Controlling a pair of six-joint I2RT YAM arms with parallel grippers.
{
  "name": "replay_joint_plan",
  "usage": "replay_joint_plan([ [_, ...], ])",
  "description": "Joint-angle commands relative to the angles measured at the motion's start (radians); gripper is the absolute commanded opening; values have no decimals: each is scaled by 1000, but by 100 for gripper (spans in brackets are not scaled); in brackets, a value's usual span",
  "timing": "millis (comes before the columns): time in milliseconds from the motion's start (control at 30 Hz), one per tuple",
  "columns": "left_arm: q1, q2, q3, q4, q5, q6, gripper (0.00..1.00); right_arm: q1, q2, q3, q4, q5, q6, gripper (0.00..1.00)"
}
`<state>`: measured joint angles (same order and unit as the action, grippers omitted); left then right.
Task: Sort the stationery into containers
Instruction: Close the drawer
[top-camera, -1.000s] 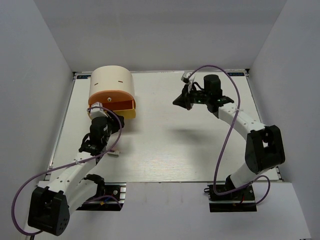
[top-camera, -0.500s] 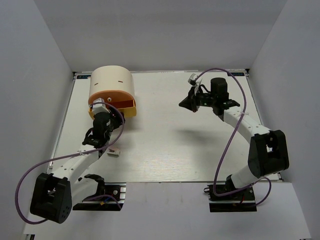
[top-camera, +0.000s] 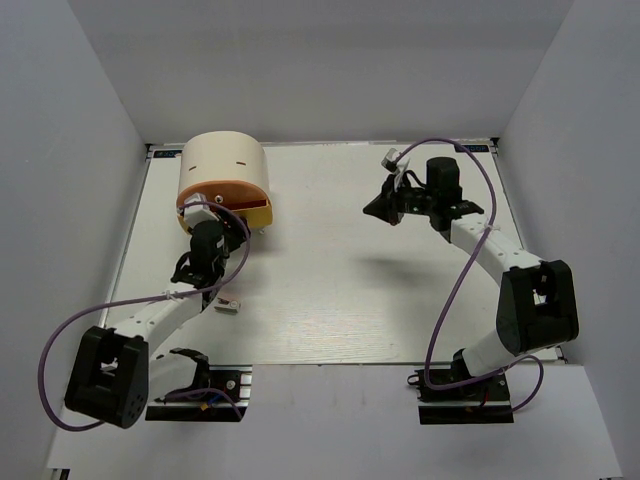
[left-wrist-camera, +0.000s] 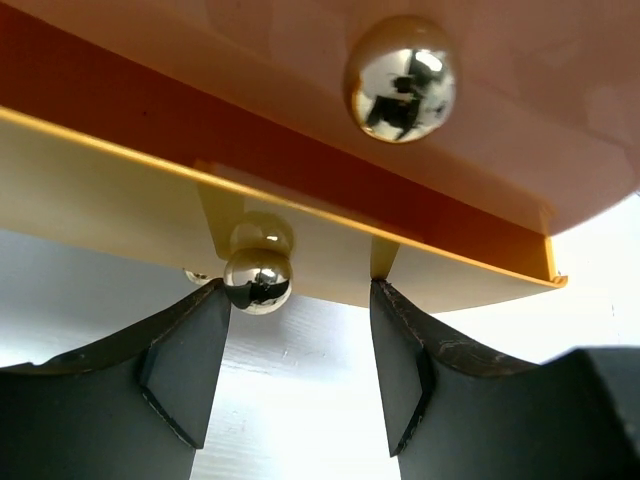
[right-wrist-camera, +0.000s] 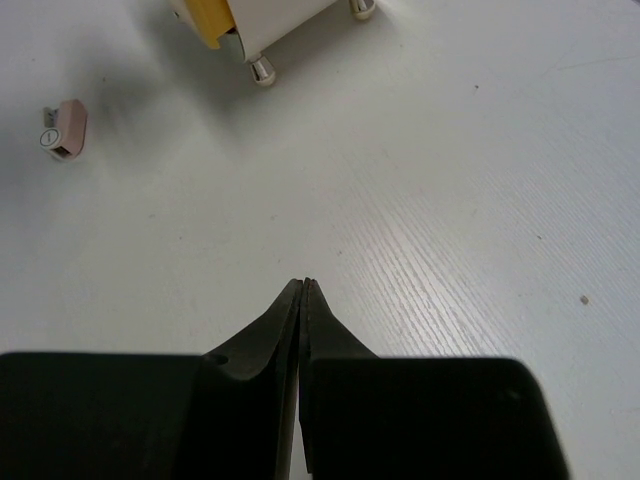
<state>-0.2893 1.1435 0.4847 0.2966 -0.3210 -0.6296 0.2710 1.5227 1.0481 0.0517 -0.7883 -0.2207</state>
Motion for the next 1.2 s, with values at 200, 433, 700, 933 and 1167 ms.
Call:
replay_joint_plan([
  [200, 6, 51, 37, 95, -69, -42, 68, -21, -41, -17, 13, -23, -17, 4],
  [433, 6, 85, 46, 119, -78, -64, 68, -30, -42, -20, 2, -25, -28, 4],
  [700, 6, 107, 46, 150, -87, -84, 68, -38, -39, -23, -6, -26, -40, 4],
  [933, 6, 137, 55, 159, -96, -84, 68, -41, -44, -26, -18, -23, -49, 5],
  [1167, 6, 102, 42, 150, -69, -84, 71, -39, -47, -28, -38, -28, -72, 12],
])
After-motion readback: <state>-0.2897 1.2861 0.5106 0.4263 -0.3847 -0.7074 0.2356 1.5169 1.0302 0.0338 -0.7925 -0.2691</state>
